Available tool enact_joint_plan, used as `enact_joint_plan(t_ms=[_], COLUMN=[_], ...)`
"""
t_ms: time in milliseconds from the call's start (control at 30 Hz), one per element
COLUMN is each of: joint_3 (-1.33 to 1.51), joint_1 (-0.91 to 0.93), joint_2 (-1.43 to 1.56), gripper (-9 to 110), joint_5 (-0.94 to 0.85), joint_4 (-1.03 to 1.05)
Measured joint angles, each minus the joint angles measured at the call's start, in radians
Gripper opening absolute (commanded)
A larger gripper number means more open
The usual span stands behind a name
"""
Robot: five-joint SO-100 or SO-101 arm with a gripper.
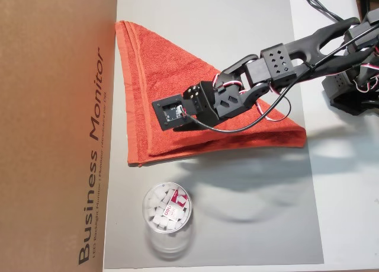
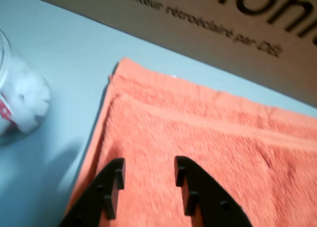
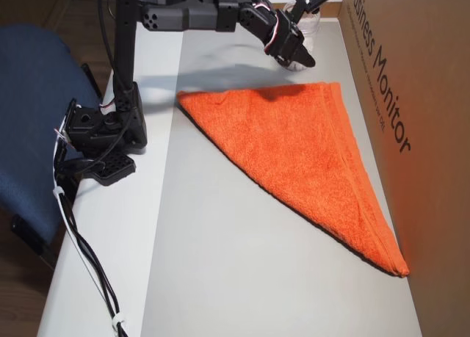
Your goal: Fold the blanket.
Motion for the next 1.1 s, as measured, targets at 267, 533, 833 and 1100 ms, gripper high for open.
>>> enact_joint_plan(t_ms=[267,533,833,1100], joint_3=[0.103,0.249,0.391,0.534], joint_1=[0.04,0.146,0.267,0.354], joint_2=[0.209,0.38,0.517,0.606], gripper=[9,8,0,0], joint_5=[0.009,0.008,0.003,-0.132], joint_4=[0.253,0.442,0.574,0.626])
